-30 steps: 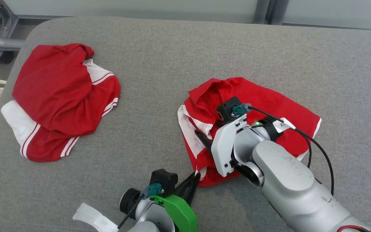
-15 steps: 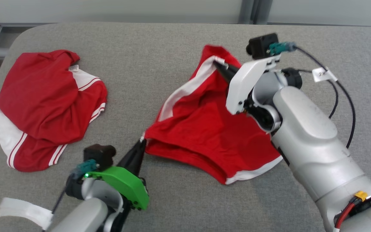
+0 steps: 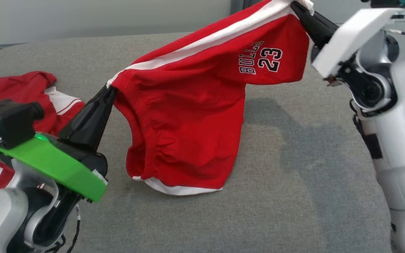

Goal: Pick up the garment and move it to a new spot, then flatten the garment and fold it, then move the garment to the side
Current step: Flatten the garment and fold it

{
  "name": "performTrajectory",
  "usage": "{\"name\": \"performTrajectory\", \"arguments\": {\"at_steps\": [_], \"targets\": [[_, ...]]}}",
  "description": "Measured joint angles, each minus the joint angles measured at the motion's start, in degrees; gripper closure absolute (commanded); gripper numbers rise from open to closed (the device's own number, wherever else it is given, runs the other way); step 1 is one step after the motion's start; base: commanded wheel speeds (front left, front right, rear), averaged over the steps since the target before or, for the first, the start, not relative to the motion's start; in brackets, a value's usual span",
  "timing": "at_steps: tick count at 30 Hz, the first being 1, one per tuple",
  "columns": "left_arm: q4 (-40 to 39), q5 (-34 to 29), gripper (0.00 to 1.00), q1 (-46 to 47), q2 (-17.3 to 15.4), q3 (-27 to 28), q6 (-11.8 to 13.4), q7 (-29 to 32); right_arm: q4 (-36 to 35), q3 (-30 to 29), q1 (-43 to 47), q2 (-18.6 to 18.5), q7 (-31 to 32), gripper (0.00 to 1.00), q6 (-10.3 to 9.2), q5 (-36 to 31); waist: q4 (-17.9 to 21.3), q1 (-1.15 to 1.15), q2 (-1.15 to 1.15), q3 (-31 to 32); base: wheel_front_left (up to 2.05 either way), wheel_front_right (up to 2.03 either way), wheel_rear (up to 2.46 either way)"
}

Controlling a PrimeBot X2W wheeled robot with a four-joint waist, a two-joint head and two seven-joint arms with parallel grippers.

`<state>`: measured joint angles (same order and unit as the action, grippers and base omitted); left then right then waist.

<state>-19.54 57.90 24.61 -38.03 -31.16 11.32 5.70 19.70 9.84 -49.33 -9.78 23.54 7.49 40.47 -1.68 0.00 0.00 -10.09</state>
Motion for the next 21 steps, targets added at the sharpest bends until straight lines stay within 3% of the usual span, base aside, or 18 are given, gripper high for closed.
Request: {"name": "performTrajectory", "arguments": {"at_steps": [6,11,18,21], "targets": [[-16.6,7.6,1.0,-0.8,-8.0,3.7,-0.1,8.7,-20.4,-9.9,13.3,-5.0,13.8,1.0,-0.01,7.8,2.8,0.0,0.0,-0.1,0.0,0.0,0.0],[-25.2,16.8,1.0,1.9,-12.7,7.9,-0.2,16.3,-32.4,-19.9,19.6,-2.2,26.6,1.0,-0.01,12.6,5.2,0.0,0.0,-1.3,0.0,0.0,0.0],[-23.6,23.1,1.0,12.7,-17.5,10.0,-2.0,27.4,-38.1,-28.7,15.5,5.3,38.8,1.0,-0.02,12.8,7.6,0.0,0.0,-5.8,0.0,0.0,0.0],[-17.5,20.6,1.0,20.4,-17.6,7.2,-3.3,32.4,-35.9,-29.4,9.0,6.3,39.7,1.0,-0.02,9.7,8.2,0.0,0.0,-8.6,0.0,0.0,0.0]]}}
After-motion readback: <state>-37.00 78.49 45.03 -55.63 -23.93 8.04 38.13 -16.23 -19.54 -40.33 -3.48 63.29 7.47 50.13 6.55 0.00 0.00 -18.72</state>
